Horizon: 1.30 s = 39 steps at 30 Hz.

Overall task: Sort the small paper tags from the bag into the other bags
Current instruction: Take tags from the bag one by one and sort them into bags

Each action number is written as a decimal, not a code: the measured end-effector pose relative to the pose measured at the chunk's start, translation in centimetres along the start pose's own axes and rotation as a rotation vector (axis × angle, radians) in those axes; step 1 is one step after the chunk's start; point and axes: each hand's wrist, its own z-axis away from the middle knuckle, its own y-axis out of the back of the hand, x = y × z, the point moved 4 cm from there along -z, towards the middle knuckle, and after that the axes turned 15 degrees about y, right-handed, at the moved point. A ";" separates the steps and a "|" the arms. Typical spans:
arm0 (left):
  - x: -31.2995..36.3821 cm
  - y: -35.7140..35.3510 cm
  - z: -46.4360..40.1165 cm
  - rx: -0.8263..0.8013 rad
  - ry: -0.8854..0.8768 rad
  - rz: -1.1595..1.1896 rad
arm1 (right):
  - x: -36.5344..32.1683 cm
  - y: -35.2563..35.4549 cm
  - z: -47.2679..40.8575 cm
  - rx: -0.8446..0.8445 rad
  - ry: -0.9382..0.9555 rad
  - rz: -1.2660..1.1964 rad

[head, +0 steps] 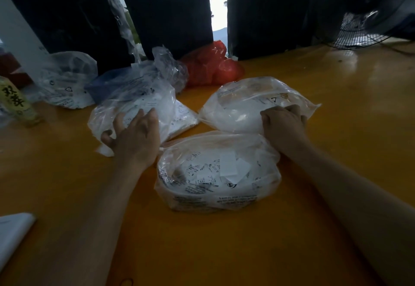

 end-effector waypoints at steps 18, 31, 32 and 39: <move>5.5 0.3 9.3 -0.104 -0.566 0.523 | -0.1 2.6 0.3 0.366 0.151 -0.087; 5.2 -1.4 8.9 -0.640 -0.121 0.921 | -6.3 4.8 2.8 0.192 0.322 -0.704; 5.3 -1.6 8.9 -0.681 -0.109 0.933 | -7.0 4.7 3.1 0.111 0.362 -0.725; 4.5 -1.7 8.6 -0.603 -0.008 1.091 | -8.3 3.1 3.8 -0.063 0.386 -0.717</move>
